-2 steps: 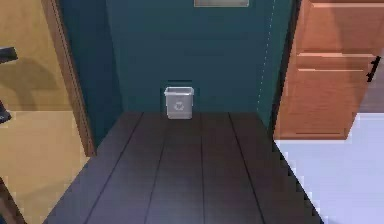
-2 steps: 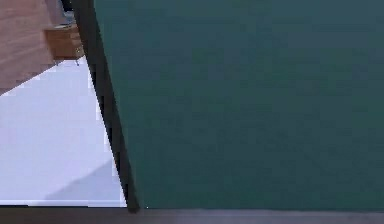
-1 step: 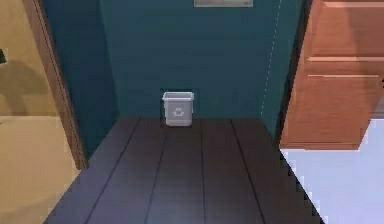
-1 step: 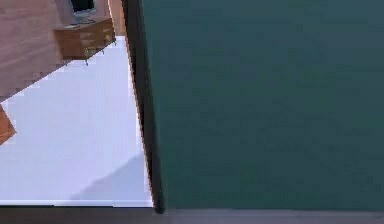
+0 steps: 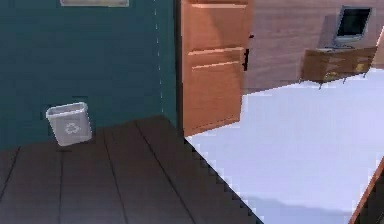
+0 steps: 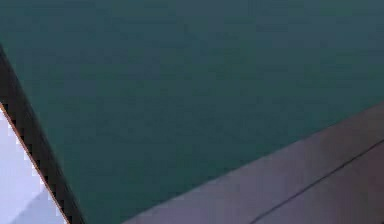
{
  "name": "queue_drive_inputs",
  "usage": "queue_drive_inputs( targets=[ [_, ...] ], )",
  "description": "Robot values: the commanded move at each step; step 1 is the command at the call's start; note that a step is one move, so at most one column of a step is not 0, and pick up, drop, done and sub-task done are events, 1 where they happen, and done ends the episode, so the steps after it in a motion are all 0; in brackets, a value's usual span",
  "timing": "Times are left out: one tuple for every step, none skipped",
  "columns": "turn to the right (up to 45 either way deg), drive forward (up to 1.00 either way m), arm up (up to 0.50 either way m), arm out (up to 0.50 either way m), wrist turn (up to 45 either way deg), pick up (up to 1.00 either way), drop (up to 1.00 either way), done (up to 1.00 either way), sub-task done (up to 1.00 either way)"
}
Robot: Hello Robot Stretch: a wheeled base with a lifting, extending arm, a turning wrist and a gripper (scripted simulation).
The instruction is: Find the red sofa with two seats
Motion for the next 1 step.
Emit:
queue_drive_inputs(
  targets=[
    [0.0,0.60,0.00,0.00,0.0,0.00,0.00,0.00,0.00]
  ],
)
